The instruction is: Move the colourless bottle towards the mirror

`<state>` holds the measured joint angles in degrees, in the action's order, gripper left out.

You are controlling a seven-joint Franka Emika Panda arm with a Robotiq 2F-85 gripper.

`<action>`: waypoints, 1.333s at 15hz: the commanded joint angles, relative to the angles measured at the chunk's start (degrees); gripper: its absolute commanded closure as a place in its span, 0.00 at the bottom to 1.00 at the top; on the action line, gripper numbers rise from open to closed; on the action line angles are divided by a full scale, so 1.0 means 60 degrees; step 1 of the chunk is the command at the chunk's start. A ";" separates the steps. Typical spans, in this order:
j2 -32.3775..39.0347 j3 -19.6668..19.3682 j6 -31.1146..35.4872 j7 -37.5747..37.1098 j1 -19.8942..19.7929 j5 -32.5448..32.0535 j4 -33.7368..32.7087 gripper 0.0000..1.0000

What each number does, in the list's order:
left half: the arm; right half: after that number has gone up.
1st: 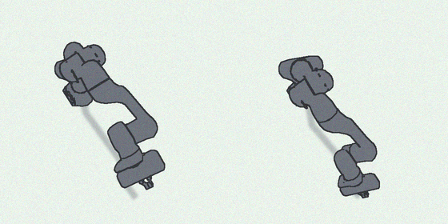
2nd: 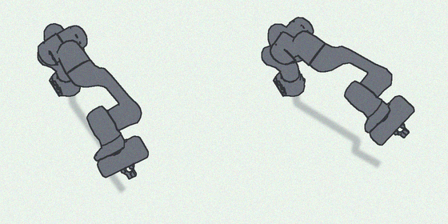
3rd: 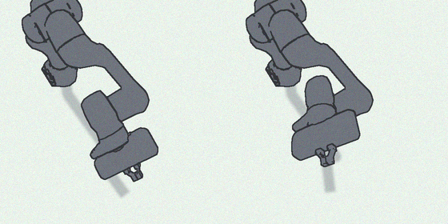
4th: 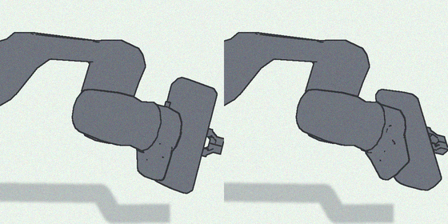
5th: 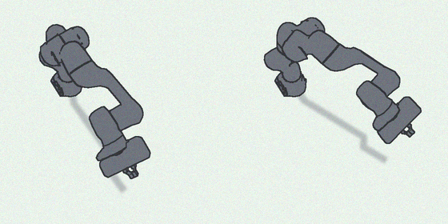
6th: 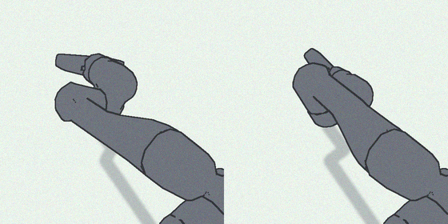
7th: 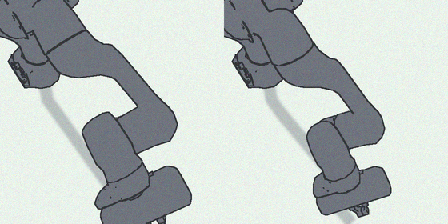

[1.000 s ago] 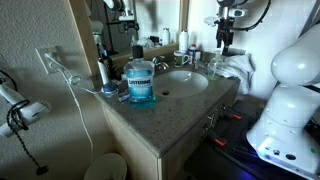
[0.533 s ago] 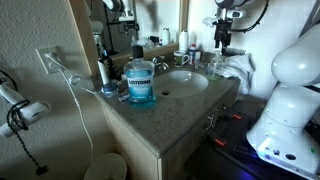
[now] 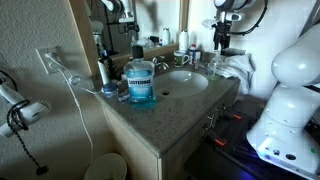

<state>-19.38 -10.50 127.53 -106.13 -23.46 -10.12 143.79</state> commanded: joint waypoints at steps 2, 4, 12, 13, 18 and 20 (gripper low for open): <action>0.0056 -0.0002 0.0395 -0.0258 0.0025 0.0126 0.0105 0.34; 0.0074 -0.0005 0.0427 -0.0262 0.0017 0.0114 0.0087 0.51; 0.0037 -0.0006 0.0406 -0.0248 -0.0002 0.0077 0.0056 0.93; 0.0025 0.0002 0.0391 -0.0236 0.0008 0.0079 0.0048 0.93; -0.0142 0.0218 0.0133 -0.0122 0.0200 0.0036 -0.0236 0.93; -0.0220 0.0371 -0.0017 -0.0052 0.0342 -0.0020 -0.0487 0.93</action>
<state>-19.30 -9.48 128.46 -106.15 -22.52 -10.15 142.67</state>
